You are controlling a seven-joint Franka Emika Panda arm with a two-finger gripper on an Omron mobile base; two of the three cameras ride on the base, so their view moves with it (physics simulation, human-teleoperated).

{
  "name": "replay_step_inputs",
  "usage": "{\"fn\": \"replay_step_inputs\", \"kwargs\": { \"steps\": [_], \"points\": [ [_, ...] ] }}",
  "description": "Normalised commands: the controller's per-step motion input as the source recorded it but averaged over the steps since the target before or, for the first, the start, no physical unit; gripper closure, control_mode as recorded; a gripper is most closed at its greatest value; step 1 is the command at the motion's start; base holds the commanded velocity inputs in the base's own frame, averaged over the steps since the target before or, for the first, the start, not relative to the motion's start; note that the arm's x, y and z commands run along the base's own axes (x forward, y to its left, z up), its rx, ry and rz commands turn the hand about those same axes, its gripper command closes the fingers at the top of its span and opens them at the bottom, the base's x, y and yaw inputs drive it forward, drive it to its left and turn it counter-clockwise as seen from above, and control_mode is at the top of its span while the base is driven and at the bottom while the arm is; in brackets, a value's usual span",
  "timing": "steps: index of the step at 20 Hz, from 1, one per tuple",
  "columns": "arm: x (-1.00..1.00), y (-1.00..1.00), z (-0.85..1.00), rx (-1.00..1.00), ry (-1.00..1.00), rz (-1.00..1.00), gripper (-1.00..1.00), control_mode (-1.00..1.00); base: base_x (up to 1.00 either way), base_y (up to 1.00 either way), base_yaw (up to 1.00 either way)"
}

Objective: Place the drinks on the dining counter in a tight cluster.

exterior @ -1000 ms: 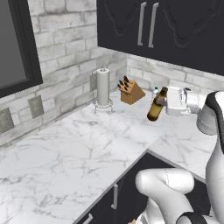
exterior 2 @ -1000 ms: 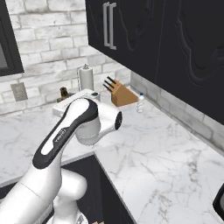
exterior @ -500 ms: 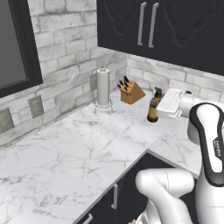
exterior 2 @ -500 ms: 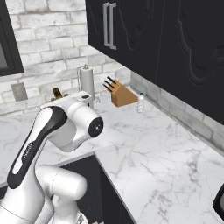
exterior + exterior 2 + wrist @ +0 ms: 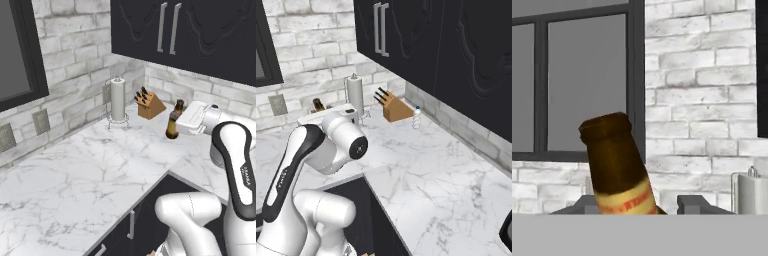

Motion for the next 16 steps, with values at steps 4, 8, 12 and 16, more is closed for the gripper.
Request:
{"fn": "replay_step_inputs", "kwargs": {
  "steps": [4,8,12,16],
  "points": [
    [-0.02,0.00,0.00,0.04,0.00,0.00,1.00,1.00,-0.25,-0.01,0.00],
    [0.00,0.00,0.00,0.00,0.00,0.00,1.00,1.00,-0.89,-0.15,0.04],
    [0.00,0.00,0.00,0.00,0.00,0.00,1.00,1.00,-0.95,-0.06,0.07],
    [0.00,0.00,0.00,0.00,0.00,0.00,1.00,1.00,-0.69,-0.01,0.14]
  ]
}}
